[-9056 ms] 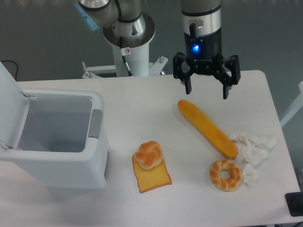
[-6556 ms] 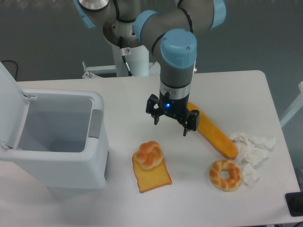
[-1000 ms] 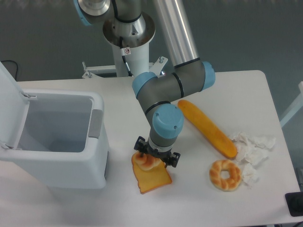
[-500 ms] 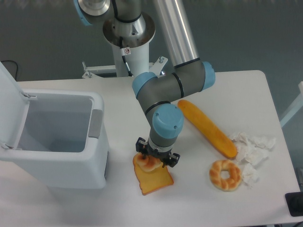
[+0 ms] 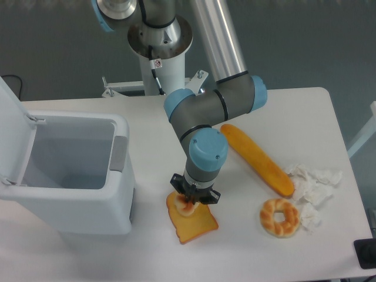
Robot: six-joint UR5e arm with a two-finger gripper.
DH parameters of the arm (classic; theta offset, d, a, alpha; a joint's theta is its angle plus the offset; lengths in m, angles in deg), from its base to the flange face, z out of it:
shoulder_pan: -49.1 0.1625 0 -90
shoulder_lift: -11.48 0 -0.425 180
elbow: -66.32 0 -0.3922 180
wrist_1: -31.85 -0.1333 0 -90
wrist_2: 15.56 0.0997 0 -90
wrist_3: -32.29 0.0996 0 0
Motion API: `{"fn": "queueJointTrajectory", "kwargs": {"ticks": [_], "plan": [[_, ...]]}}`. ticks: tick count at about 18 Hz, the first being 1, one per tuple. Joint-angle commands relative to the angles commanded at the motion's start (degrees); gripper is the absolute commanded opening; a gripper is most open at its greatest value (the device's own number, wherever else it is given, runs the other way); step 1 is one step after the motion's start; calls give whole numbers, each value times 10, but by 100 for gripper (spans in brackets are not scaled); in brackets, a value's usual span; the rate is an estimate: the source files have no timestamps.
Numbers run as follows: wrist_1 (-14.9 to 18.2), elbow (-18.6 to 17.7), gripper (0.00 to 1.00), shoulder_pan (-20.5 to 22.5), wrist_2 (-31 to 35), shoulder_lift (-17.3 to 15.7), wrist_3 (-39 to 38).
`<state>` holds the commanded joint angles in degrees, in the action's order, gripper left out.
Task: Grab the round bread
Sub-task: 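Lift the braided bun off the toast slice, then raise the held bun up beside the baguette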
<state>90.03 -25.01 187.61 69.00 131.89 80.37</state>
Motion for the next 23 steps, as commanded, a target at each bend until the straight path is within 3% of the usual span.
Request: {"fn": "queueJointTrajectory", "kwargs": {"ticks": [4, 10, 15, 20, 23], "plan": [[2, 17, 3, 4, 0, -5, 29], [9, 22, 3, 21, -1, -62, 145], [9, 37, 2, 29, 0, -78, 199], [11, 33, 2, 27, 0, -127, 230], [50, 31, 3, 44, 2, -162, 248]]}}
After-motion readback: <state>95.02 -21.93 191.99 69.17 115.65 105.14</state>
